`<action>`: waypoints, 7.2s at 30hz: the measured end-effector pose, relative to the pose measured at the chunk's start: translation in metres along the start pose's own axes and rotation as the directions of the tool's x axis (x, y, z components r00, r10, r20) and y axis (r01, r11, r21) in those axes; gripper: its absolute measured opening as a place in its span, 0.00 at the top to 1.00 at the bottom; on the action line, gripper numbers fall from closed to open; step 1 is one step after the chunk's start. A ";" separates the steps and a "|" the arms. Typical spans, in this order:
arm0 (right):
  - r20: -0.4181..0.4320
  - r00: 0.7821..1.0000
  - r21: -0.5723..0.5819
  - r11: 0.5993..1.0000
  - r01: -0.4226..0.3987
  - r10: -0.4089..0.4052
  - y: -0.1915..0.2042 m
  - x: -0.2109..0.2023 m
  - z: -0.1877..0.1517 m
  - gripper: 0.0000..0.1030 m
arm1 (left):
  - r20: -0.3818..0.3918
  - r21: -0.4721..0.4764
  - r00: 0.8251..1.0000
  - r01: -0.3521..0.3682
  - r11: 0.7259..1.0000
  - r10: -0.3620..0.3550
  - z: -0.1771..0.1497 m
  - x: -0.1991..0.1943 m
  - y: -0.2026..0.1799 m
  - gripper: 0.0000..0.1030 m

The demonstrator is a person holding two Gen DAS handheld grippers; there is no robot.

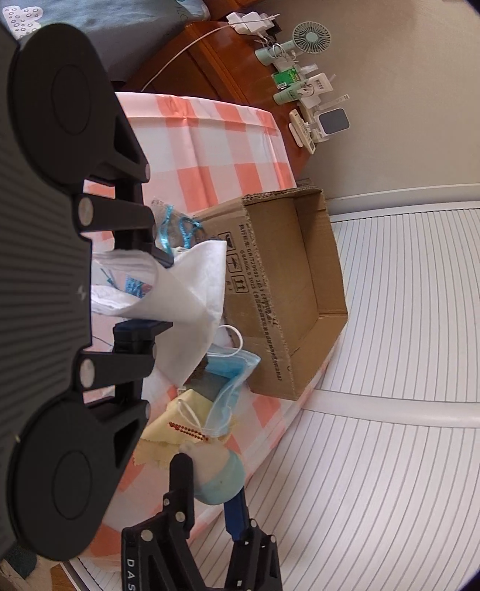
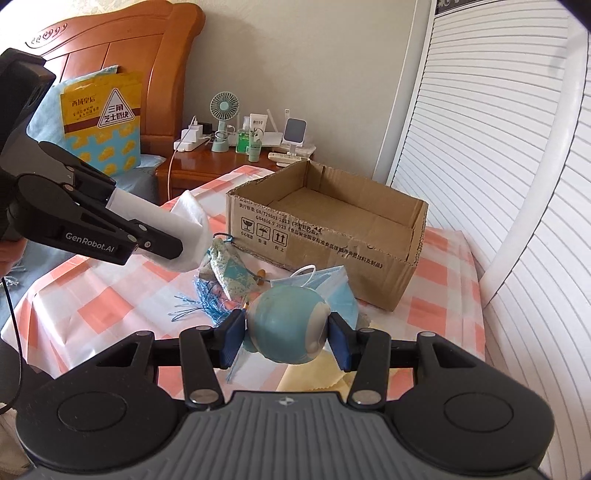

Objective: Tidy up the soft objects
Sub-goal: 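Drop the white cloth into the box with the left gripper while the right carries the ball, then release the blue ball into the box with the right gripper, then lower the left gripper onto the blue-tasselled sachet and close on it, then grasp the yellow cloth with the right gripper while the left gripper holds the sachet, then carry the sachet into the box and release it with the left gripper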

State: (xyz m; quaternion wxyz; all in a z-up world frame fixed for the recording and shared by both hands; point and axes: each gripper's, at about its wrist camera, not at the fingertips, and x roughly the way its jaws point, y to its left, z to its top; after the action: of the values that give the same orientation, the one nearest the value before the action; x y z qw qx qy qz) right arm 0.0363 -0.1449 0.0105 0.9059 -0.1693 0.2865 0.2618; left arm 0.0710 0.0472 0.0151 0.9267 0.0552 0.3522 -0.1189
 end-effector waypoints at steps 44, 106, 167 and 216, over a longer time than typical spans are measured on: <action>0.010 0.998 0.100 0.994 0.055 -0.056 -0.053 0.049 0.055 0.47 | 0.053 -0.030 0.996 -0.073 0.997 0.074 0.047 0.047 0.021 0.03; -0.160 0.987 0.215 0.975 0.048 -0.014 -0.036 0.061 -0.032 0.00 | -0.061 -0.096 0.994 -0.097 0.991 0.092 -0.040 0.034 0.005 0.03; -0.139 0.990 0.149 0.989 0.015 0.005 -0.033 0.089 -0.065 0.00 | -0.033 0.083 0.983 -0.178 0.981 0.181 -0.022 0.101 -0.024 0.36; -0.126 0.987 0.139 0.984 0.114 -0.096 -0.051 0.014 -0.046 0.79 | -0.003 0.079 1.000 0.021 0.997 -0.021 -0.016 0.032 -0.012 0.37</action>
State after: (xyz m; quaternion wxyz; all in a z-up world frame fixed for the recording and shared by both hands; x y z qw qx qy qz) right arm 0.0560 -0.2019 -0.0254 0.9098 -0.1328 0.3490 0.1815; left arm 0.0812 0.0330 -0.0181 0.9221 0.0880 0.3488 -0.1423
